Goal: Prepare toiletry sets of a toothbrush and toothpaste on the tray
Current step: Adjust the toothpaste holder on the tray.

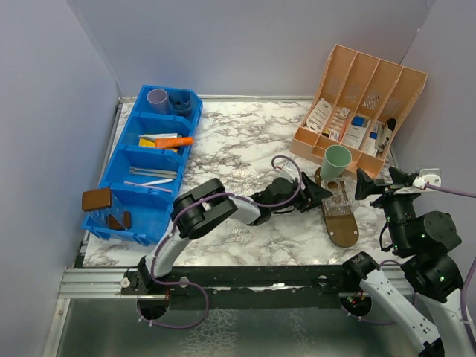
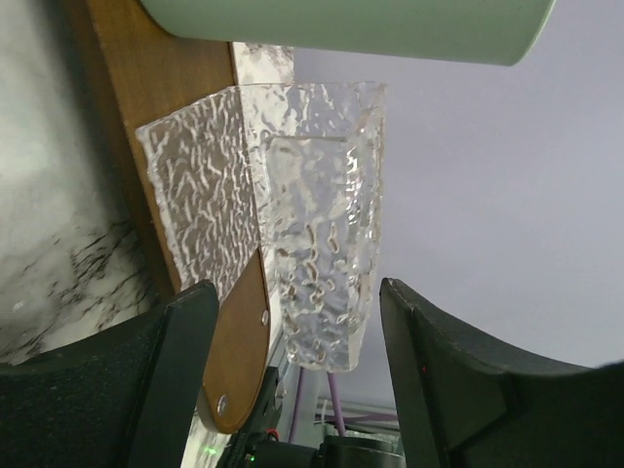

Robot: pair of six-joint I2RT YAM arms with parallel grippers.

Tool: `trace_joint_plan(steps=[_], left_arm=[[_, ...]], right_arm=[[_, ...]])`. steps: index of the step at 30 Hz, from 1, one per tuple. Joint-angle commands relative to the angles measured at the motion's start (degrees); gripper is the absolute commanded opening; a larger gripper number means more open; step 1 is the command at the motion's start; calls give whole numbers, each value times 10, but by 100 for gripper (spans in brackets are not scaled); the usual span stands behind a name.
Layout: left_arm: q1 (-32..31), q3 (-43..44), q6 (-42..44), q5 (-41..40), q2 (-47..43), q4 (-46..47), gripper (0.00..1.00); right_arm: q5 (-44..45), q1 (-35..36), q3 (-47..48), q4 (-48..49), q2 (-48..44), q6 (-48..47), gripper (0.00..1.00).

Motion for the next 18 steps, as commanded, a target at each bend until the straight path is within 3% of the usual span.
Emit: trace_joint_plan(steps=[1,7,10,14,18], left_arm=[[2,-38,34,-3,-54,9,73],[18,-171,105,14,-177,-8,77],[36,-247,167,10,-273,-72,77],[70,-277,294,-30,-408,-270,79],[137,-220,416,-114,-488,-521,84]], right_arm=[[10,3,-5,19,-7,-4,81],[10,3,-6,18,-7,-5,81],[8,3,-11,16,-10,-3,81],[-10,3,-23,19,-14,0,81],[-23,3,-33,21,-12,5,81]])
